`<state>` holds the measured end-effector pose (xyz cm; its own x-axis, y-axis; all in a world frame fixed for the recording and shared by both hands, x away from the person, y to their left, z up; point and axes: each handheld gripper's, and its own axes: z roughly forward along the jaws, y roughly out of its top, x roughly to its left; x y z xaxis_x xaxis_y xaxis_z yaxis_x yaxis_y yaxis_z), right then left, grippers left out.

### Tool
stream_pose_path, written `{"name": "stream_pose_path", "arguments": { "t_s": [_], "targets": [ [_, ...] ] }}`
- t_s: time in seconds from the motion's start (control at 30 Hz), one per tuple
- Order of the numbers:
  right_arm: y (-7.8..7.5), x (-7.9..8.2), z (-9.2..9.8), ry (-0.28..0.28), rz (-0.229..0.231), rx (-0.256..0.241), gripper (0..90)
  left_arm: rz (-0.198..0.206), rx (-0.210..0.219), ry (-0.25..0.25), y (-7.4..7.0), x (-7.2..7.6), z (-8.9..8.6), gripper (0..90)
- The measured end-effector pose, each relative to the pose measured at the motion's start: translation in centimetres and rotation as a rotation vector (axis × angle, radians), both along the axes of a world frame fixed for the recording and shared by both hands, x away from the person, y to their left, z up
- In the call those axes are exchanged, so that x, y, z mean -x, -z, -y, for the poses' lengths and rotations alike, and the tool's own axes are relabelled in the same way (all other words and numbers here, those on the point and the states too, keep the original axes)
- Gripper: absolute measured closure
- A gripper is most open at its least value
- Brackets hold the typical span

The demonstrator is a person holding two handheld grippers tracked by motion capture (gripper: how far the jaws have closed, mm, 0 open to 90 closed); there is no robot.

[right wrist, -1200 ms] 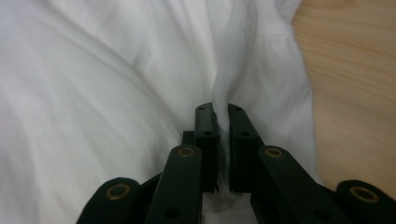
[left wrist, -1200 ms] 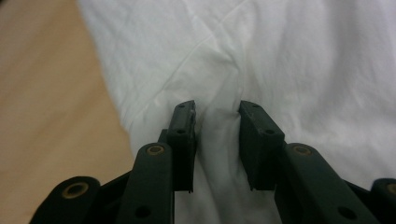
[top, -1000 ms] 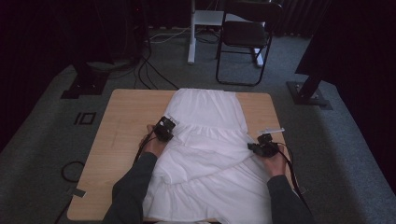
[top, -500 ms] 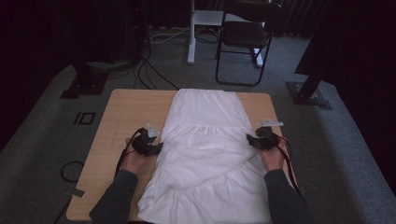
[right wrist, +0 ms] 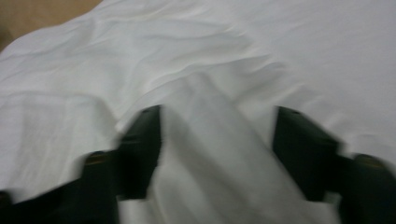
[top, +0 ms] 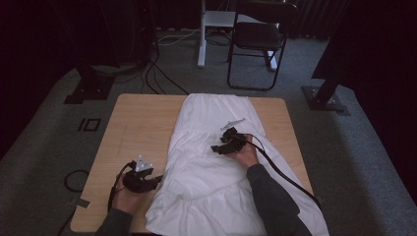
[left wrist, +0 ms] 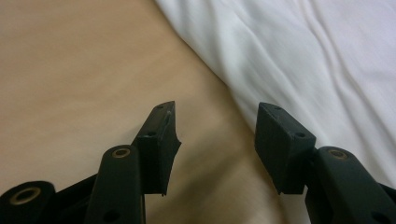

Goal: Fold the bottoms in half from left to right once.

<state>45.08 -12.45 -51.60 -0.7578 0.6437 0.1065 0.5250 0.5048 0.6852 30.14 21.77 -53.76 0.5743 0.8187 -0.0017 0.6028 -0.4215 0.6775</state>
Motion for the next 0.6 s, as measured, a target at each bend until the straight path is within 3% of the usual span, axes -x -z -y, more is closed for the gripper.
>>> {"name": "stream_pose_path", "arguments": {
  "t_s": [0.07,0.1,0.2,0.3,0.47,0.6],
  "targets": [
    [0.3,0.1,0.1,-0.039,-0.024,0.031,79.1,-0.022,0.008,0.019,0.6,0.8,0.3,48.8],
    [0.1,0.6,0.6,-0.039,-0.008,0.046,87.3,-0.024,0.000,0.027,0.7,1.0,0.4,48.6],
    [-1.8,3.2,3.1,-0.050,0.061,-0.026,89.5,-0.038,0.039,0.057,1.0,1.6,0.3,47.5],
    [-4.2,6.5,6.4,-0.043,0.160,-0.031,89.5,-0.044,0.044,0.054,0.9,2.0,0.2,47.2],
    [-8.2,13.8,14.9,-0.005,0.278,-0.166,89.2,-0.025,0.038,0.098,0.5,3.8,1.2,46.0],
    [-8.4,19.3,21.3,0.068,0.335,-0.199,89.1,-0.022,0.012,0.144,0.7,5.0,2.0,44.3]
  ]
}}
